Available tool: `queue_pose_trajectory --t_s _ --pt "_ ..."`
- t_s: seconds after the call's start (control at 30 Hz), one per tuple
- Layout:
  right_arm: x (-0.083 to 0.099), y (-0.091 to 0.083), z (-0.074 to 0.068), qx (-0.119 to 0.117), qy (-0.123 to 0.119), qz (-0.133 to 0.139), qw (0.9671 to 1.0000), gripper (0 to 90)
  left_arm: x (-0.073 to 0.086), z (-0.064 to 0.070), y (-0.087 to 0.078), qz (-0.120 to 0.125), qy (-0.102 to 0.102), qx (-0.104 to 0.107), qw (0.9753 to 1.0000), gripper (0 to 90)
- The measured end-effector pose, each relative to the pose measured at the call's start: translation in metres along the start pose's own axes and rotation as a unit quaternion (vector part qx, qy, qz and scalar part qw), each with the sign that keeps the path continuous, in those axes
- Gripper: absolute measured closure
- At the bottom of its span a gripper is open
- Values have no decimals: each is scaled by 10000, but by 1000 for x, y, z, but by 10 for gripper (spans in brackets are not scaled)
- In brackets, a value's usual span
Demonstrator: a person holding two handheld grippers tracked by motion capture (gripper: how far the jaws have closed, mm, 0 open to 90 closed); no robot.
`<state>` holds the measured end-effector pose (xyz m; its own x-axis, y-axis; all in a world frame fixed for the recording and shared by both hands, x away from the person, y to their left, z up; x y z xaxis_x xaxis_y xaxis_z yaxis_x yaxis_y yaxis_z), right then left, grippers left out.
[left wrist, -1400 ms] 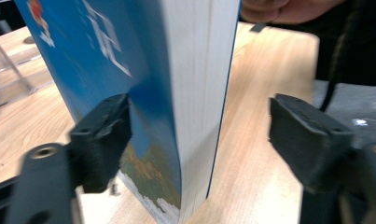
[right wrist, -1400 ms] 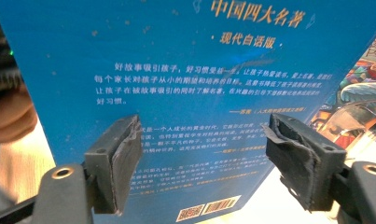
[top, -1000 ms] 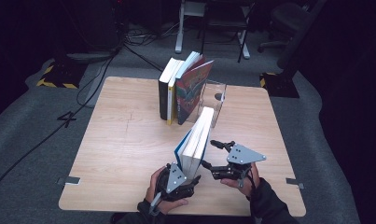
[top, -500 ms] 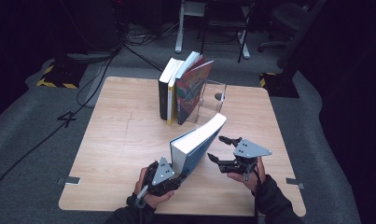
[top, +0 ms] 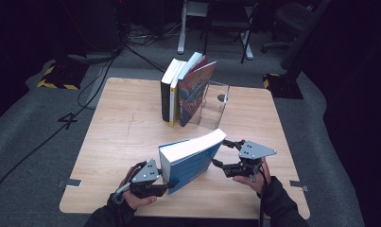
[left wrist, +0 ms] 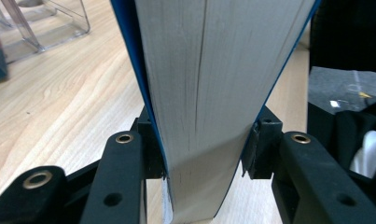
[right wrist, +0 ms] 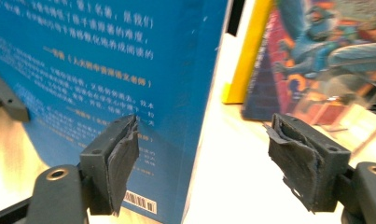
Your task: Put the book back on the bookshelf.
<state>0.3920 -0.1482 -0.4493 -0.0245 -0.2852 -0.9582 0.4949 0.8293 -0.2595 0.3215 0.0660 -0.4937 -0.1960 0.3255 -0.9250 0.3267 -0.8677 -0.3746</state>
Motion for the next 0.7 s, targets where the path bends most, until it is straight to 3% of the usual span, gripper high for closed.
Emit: queue_pose_trajectory --t_s 0.17,0.33,0.4,0.5,0.6,0.7 --pt "4 14 -11 -501 -35 -101 9987 233 2 -3 -5 -14 40 136 9999 591" --pt "7 28 -22 -961 38 -186 9952 237 2 -6 -6 -25 78 189 9998 587" --pt "8 33 -26 -1009 6 -211 9947 212 2 -7 -6 1 52 183 9998 584" --pt "8 33 -24 -1068 103 -187 9941 250 4 -9 -7 -45 118 153 9998 580" --pt "8 30 -23 -1129 145 -173 9934 297 5 -12 -9 -58 111 25 9999 565" --pt "9 25 -23 -1183 94 -196 9927 356 6 -18 -12 -46 105 -186 9998 486"
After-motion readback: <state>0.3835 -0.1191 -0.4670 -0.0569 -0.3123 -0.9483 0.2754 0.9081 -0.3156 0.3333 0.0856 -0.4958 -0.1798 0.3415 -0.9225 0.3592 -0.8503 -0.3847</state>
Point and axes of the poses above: each handheld gripper's, and its own axes: y roughly forward along the jaws, x roughly out of its underside, z roughly to its right, the point moved 8 cm from there along y, roughly forward along the jaws, and after that the axes turned 7 degrees about z, right-handed, at the moved point
